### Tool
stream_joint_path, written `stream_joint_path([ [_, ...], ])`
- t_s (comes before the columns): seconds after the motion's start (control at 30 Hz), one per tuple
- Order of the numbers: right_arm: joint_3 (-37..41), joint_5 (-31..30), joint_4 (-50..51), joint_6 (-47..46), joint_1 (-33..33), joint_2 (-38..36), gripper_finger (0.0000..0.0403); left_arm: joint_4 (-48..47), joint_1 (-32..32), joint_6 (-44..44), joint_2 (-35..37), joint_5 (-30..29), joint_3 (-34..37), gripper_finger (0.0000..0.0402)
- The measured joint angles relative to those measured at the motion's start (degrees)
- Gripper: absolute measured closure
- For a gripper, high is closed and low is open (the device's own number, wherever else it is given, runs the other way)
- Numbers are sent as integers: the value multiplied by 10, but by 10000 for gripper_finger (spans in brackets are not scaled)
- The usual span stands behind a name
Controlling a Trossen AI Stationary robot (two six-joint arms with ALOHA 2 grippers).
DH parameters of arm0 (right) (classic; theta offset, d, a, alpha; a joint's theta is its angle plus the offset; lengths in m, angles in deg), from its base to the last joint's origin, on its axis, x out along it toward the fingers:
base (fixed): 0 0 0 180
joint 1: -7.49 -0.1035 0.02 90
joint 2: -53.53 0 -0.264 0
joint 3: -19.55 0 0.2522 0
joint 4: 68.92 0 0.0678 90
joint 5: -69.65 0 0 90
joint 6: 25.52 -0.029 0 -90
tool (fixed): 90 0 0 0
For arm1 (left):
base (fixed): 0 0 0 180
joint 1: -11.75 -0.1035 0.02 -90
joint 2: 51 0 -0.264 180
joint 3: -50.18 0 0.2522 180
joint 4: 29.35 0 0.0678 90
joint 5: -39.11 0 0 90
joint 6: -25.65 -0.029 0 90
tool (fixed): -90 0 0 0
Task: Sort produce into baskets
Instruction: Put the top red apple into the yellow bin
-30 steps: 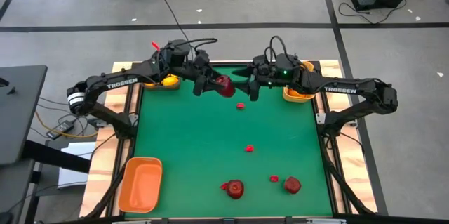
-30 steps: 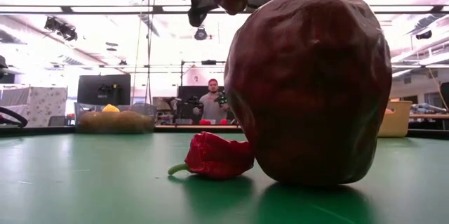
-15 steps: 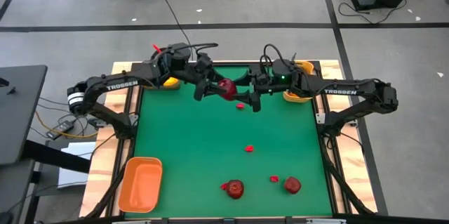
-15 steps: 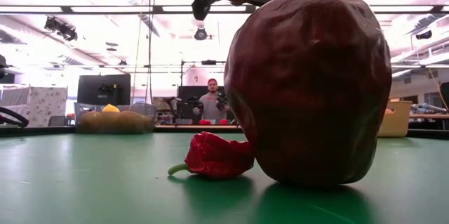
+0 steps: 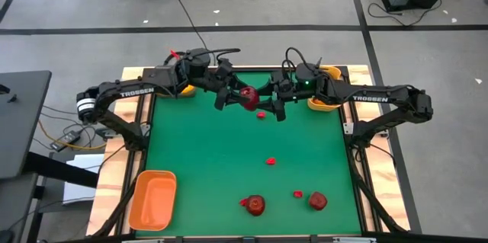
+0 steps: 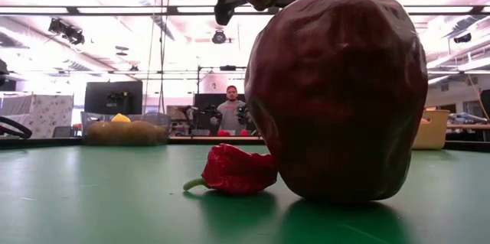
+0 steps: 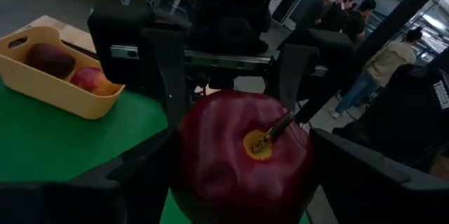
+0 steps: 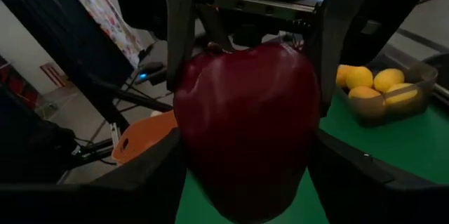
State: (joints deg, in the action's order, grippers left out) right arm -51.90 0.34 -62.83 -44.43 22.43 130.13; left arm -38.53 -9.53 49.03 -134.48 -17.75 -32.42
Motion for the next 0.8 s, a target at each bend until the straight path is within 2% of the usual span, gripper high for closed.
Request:
stream_joint_path([
  [0.13,0,4,-7,-2,-2,1,137,18,0,22,-2,36,0,63],
  [0.3,-1,-4,-2,0,2,3,131,7,-10,24,-4,53,0,40],
  [0.47,-1,-78,20,-10,22,3,136,-37,-50,57,-3,-20,-1,42],
  [0.8,-1,-75,26,-21,80,3,137,-26,-91,98,3,-14,0,46],
])
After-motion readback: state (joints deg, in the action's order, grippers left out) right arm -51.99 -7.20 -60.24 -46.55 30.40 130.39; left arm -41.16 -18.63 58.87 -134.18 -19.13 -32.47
